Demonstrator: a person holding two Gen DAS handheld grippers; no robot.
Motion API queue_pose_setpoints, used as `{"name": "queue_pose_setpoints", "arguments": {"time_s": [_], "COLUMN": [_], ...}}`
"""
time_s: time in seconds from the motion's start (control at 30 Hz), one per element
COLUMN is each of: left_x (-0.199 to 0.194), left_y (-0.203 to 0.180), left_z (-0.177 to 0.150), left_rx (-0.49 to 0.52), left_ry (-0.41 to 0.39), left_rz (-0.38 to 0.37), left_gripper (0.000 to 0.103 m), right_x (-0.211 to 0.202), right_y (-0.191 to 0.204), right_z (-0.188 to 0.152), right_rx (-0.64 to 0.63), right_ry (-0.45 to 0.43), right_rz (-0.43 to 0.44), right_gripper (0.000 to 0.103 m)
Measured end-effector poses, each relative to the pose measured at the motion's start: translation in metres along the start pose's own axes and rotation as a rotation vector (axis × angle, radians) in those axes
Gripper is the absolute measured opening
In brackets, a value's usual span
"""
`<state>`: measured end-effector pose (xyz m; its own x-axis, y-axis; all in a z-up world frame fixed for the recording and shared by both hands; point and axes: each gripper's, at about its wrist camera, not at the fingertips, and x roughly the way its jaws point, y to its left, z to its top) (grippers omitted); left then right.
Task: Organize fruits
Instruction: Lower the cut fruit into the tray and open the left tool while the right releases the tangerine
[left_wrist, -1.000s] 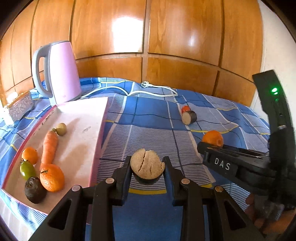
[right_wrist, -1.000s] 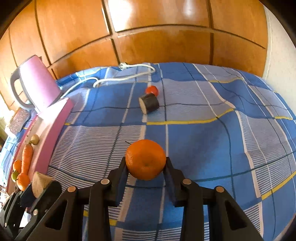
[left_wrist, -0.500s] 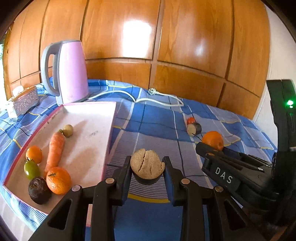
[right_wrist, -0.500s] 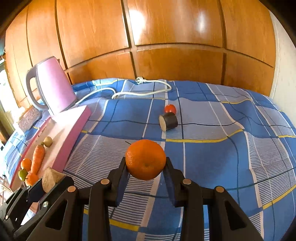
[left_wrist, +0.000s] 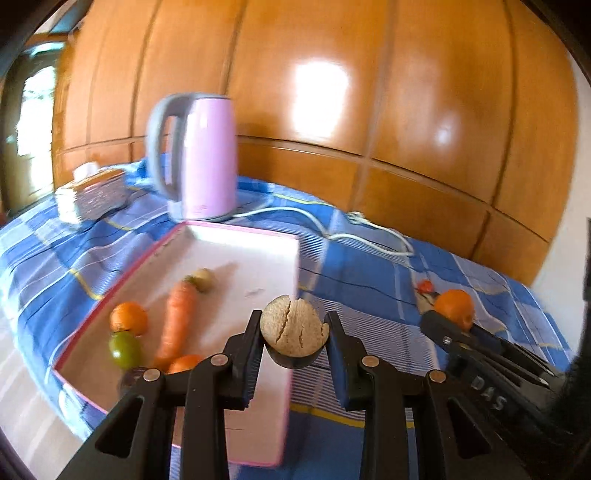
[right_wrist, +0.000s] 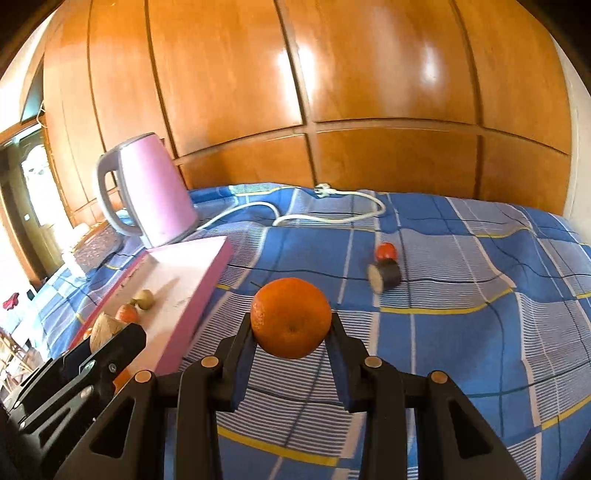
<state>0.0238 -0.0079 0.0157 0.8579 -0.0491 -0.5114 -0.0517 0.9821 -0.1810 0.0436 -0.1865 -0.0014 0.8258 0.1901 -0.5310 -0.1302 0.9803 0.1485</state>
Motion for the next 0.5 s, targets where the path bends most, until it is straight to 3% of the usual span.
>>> {"name": "queue_pose_setpoints", "arguments": {"time_s": [0.2, 0.5], "left_x": [-0.001, 0.008], "left_y": [0.045, 0.086], "left_z": [0.012, 0.020], "left_rx": [-0.128, -0.276], "left_ry": [-0.013, -0.002], "left_rz": [0.087, 0.123], "left_gripper": [0.032, 0.032], "right_x": [0.008, 0.037], "right_y": [0.027, 0.087], "right_z": [0.007, 0.017], "right_rx": [-0.027, -0.097], "right_ry": [0.022, 0.117], "right_rz": [0.087, 0.270], "right_gripper": [0.037, 0.038]}}
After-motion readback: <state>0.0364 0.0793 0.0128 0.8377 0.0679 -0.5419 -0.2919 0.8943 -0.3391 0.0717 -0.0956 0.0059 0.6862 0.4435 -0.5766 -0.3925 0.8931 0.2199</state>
